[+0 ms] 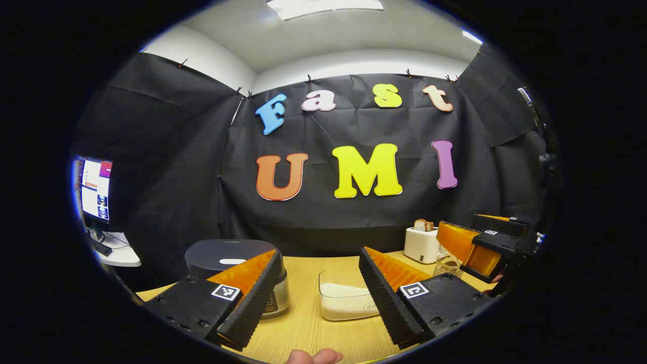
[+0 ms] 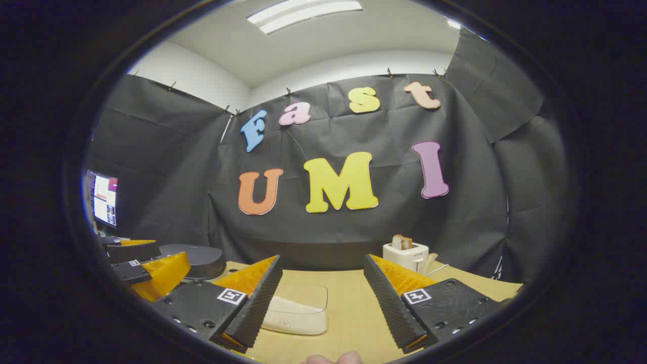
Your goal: Close the left gripper, press the button to open the rice cooker; take a wooden spoon from the chopstick holder with the right hand, scoop a spoonful of rice and pour it into the rice cooker, then put the wooden spoon back into the chopstick holder.
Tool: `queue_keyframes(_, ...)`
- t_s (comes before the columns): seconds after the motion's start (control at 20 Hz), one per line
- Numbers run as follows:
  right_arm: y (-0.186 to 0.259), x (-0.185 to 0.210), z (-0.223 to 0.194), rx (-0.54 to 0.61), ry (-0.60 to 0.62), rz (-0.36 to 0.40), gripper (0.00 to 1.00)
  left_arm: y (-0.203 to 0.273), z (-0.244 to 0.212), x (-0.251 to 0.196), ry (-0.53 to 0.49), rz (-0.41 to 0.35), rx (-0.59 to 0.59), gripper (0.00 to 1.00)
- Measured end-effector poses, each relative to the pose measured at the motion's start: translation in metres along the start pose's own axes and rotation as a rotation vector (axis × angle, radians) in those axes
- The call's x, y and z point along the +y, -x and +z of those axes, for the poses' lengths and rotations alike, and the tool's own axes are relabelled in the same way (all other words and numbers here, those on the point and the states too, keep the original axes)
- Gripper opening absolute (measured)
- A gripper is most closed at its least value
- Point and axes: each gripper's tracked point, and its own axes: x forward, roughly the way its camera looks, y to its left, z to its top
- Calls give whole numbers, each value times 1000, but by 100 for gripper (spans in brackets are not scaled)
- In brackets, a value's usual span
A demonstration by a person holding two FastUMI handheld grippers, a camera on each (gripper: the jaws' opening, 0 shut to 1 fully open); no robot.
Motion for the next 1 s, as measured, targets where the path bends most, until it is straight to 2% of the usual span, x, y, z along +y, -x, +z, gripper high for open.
queue_keyframes(0.6,1,5,8,-36,-4,20,96,0,-1,2,-6,9,3,98)
queue_keyframes(1.0,5,-7,13,-50,3,13,96,1,-3,-3,-22,15,9,98)
